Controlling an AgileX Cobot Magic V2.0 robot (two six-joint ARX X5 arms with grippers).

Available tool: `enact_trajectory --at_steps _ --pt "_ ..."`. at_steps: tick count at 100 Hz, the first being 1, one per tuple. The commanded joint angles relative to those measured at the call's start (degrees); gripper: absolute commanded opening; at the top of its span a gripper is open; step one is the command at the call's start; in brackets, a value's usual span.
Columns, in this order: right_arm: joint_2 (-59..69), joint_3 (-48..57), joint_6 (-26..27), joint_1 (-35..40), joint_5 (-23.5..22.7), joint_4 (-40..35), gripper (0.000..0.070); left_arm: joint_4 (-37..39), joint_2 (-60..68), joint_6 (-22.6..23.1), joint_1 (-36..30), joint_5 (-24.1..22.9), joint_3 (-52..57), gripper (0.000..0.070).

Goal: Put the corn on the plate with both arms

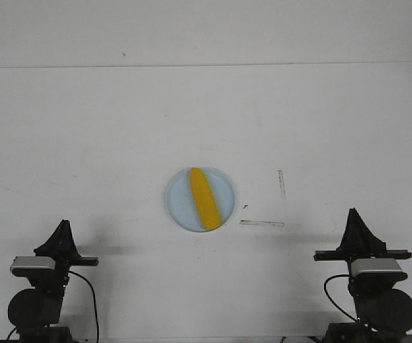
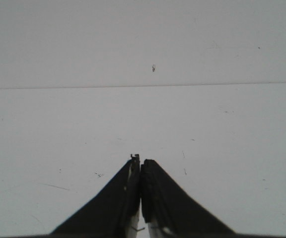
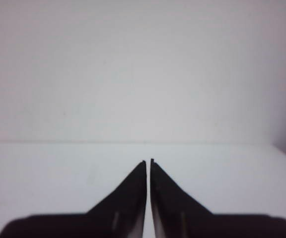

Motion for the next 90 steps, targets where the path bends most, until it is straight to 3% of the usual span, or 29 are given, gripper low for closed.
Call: enact_trajectory --at_steps 1,53,63,90 --pt "-0.9 -2.08 0.11 0.42 -0.37 2.58 0.0015 0.77 -0.13 0.72 0.04 0.2 -1.18 0.0001" --pt "-4.5 -13.46 0.11 0.7 -0.83 6.25 0.0015 0.74 -0.13 0.72 0.04 0.22 -1.18 0.0001" --pt "-4.48 -15.61 0.15 0.7 -1.01 9.79 0.0015 0.74 -0.13 0.72 0.04 0.22 -1.18 0.0001" --pt "-4.48 -15.54 0.11 0.7 -1.9 9.64 0.0015 0.74 -0.13 0.72 0.04 0.2 -1.18 0.0001"
